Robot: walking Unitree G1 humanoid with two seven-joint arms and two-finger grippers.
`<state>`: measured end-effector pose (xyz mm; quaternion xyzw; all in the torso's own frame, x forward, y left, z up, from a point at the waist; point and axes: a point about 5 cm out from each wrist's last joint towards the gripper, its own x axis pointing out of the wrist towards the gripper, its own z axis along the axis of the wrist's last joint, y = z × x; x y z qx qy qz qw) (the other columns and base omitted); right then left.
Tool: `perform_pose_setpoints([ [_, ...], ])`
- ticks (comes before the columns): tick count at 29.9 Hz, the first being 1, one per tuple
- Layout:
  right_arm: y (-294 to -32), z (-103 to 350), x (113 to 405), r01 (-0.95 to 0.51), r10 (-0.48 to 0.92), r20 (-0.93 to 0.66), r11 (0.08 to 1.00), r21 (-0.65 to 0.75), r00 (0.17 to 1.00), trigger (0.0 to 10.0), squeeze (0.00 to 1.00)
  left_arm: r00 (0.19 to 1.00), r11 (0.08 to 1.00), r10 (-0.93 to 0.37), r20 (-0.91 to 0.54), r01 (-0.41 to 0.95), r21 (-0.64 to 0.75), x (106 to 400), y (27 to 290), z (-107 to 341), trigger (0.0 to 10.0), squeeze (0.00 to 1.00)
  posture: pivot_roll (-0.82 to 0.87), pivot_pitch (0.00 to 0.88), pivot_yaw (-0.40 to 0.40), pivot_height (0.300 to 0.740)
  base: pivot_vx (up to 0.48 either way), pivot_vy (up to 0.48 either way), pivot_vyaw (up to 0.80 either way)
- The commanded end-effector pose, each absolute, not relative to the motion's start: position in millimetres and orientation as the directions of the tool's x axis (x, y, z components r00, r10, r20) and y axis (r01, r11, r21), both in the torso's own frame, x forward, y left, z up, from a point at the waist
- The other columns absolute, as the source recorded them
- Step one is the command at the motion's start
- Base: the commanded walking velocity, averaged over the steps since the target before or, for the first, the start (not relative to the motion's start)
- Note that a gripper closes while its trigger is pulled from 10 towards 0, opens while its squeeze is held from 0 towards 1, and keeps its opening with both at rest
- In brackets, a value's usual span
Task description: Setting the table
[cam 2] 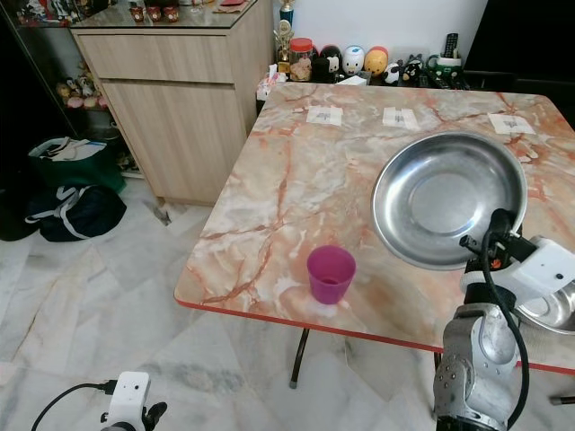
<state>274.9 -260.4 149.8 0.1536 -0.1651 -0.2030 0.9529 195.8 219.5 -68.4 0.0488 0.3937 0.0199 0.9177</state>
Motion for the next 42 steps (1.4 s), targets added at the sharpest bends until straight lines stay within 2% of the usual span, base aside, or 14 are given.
perform_pose_setpoints([
  [1,-257.0,161.3,275.0,0.315,-0.420,0.309,0.887,0.337,0.854,10.0,0.00,0.682,0.994,0.081,-0.727,-0.002,0.109,191.2,220.2,-70.6,10.0,0.00,-0.07,0.009,0.037,0.740,0.000,-0.454,0.00],
  [12,-256.7,168.4,275.6,0.306,-0.400,0.327,0.902,0.303,0.856,10.0,0.00,0.676,0.994,0.068,-0.734,0.016,0.106,189.1,215.1,-72.8,10.0,0.00,-0.08,0.000,0.027,0.740,0.000,-0.450,-0.61],
  [23,-251.9,180.0,281.4,0.272,-0.363,0.359,0.921,0.280,0.860,10.0,0.00,0.677,0.994,0.072,-0.732,0.009,0.106,191.3,212.6,-72.4,10.0,0.00,-0.08,0.019,0.019,0.740,0.000,-0.435,0.00],
  [42,-244.0,174.7,285.2,0.259,-0.350,0.332,0.922,0.289,0.876,10.0,0.00,0.665,0.993,0.087,-0.741,-0.001,0.116,190.2,217.0,-72.6,10.0,0.00,-0.10,0.045,0.045,0.740,0.304,-0.366,0.00],
])
